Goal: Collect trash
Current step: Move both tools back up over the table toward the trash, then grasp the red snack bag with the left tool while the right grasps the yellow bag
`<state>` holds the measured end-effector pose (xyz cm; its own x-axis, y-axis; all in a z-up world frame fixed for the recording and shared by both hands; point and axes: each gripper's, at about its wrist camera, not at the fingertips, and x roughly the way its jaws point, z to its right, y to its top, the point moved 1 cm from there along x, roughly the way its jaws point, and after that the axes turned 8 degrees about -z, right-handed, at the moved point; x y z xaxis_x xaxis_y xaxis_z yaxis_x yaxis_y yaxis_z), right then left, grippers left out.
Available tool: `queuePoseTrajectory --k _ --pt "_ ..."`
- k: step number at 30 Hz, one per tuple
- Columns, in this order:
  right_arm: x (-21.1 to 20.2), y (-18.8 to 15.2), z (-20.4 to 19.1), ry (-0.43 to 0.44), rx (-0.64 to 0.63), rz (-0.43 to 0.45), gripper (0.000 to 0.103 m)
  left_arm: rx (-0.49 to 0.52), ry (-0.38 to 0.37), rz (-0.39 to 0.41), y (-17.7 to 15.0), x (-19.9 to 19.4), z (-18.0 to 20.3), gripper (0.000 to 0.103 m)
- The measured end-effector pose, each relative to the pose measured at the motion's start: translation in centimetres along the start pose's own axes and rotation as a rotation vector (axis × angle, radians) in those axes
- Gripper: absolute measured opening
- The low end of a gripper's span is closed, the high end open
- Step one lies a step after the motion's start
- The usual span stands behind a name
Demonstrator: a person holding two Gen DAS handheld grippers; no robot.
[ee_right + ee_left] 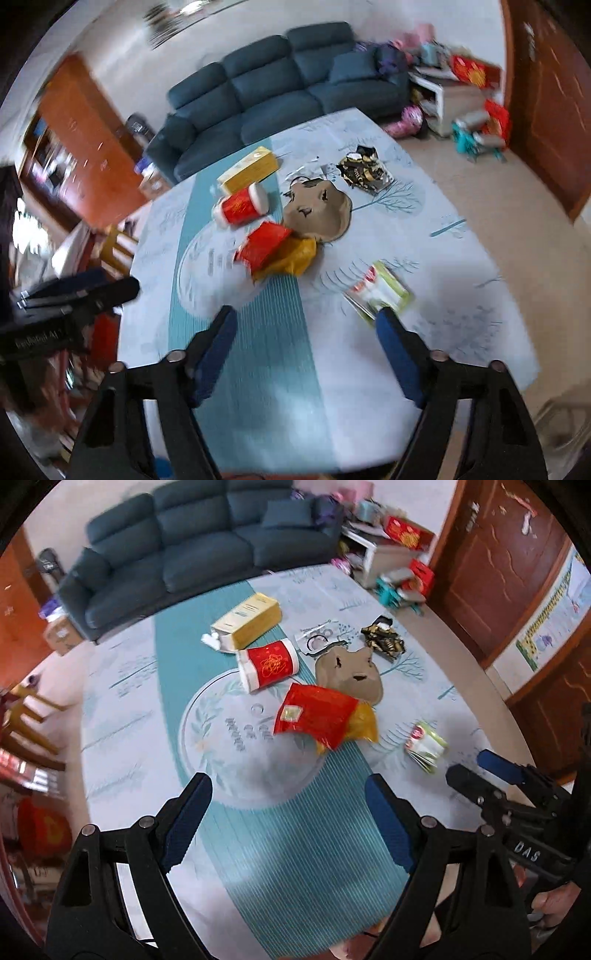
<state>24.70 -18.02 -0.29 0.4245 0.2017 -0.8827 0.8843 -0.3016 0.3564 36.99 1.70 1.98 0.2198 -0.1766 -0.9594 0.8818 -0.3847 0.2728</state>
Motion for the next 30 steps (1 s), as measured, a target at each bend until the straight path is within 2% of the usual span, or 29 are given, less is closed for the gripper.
queuePoseTrajectory --k 4,6,9,11,15,22,26,30 --pt "5.6 3.0 0.9 0.037 0.143 -0.041 0.064 0.042 -0.049 -0.087 3.5 5.7 -1.1 0.083" --pt "8.1 4.1 1.3 0.037 0.19 -0.063 0.063 0.04 -0.096 -0.134 4.9 8.2 -1.7 0.083" --pt "11.4 5.1 1.9 0.028 0.246 -0.094 0.062 0.036 -0.127 -0.165 6.1 10.5 -2.2 0.083" --pt "12.8 5.3 2.2 0.029 0.263 -0.104 0.061 0.024 -0.158 -0.19 6.6 11.8 -2.7 0.083" --pt "15.7 5.9 1.7 0.007 0.257 -0.148 0.051 0.019 -0.199 -0.216 7.6 13.6 -2.9 0.083" --pt "18.0 5.9 0.5 0.017 0.245 -0.175 0.015 0.064 -0.22 -0.239 8.9 15.4 -1.8 0.083" --pt "17.9 5.8 -0.1 -0.011 0.216 -0.17 0.004 0.109 -0.251 -0.252 9.0 15.7 -0.9 0.083" --pt "16.8 5.2 -0.8 -0.087 0.163 -0.162 0.002 0.147 -0.275 -0.285 8.4 15.9 -0.2 0.085"
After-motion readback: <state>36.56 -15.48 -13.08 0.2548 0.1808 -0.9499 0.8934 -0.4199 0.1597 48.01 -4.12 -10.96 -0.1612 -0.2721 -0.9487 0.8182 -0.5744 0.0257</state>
